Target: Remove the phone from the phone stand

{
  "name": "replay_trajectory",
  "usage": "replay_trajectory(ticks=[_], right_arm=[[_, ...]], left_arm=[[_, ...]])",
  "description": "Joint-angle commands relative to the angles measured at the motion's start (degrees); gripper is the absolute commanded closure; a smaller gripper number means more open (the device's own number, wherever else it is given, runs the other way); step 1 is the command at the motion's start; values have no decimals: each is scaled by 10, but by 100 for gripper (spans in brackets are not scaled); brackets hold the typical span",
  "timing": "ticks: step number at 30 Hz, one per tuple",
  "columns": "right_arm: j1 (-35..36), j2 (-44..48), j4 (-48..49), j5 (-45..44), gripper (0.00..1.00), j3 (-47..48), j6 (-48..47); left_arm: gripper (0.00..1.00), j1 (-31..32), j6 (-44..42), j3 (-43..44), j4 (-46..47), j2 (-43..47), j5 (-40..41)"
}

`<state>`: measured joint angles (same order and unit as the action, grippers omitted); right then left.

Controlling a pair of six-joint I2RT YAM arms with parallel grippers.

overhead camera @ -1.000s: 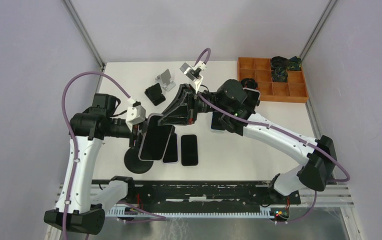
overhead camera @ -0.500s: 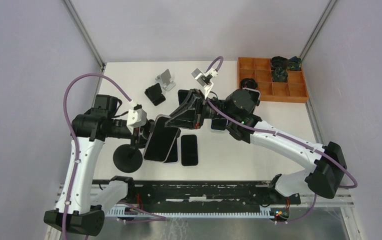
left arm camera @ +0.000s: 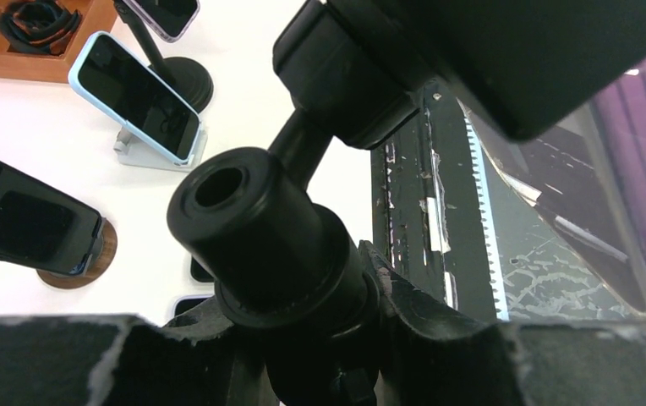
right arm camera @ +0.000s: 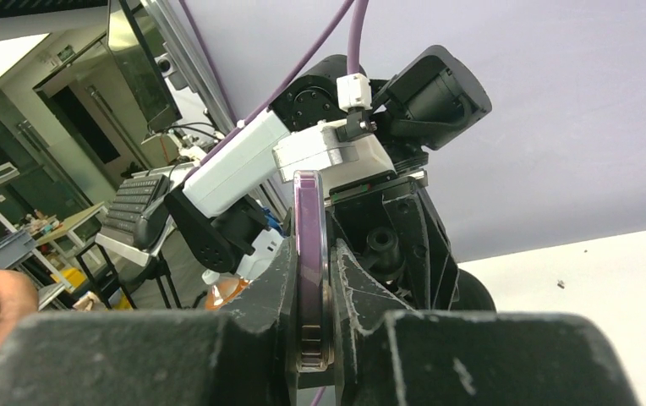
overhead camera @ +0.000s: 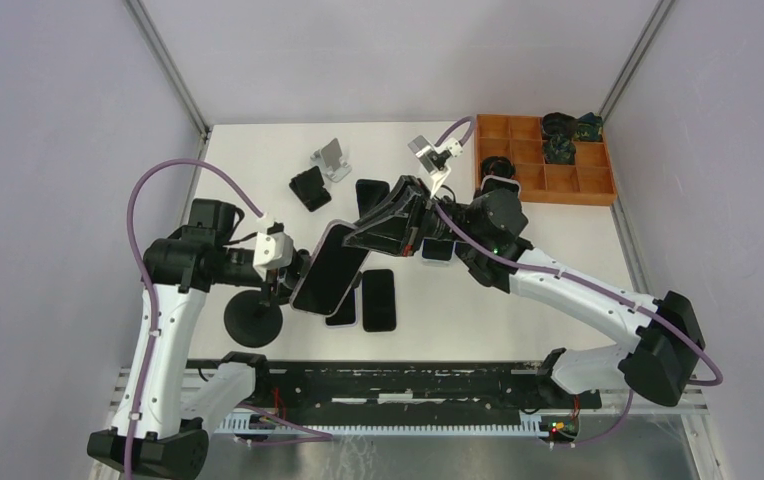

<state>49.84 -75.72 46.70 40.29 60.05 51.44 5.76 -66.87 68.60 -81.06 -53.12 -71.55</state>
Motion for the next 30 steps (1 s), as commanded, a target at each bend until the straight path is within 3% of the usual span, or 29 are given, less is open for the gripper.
replay_trajectory(ticks=[1,5,6,9,10,12,17,20,26,28,30], right_arm=[[-46,45,79,-76,100,36,10],[-38,44,56,-62,99,18,1],[-34,46,52,-60,94,9,-3],[-20,50,44,-65,54,-24,-8],[-13,50,43,-65,46,-33,-9],[1,50,25,-64,36,-47,-17],[26,49,36,-64,23,-72,-28],[32,34,25,-64,21,-46,-36],[52,-19,32,-58,34,30,-19],[56,-38,40,-52,44,53,-6],[57,-55,45,-43,62,76,8]], left_arm=[[98,-5,-72,21,-29,16,7],[98,-5,-68,35,-29,6,4],[98,-5,-68,39,-29,5,3],[98,-5,-65,47,-29,0,-3],[98,-5,-62,50,-28,-4,-7],[98,-5,-53,58,-28,-11,-13],[98,-5,-43,79,-28,-31,-27],[98,-4,-41,87,-28,-38,-26],[98,-5,-36,89,-28,-41,-15],[98,-5,-36,87,-28,-40,-12],[98,-5,-35,87,-28,-38,-8]])
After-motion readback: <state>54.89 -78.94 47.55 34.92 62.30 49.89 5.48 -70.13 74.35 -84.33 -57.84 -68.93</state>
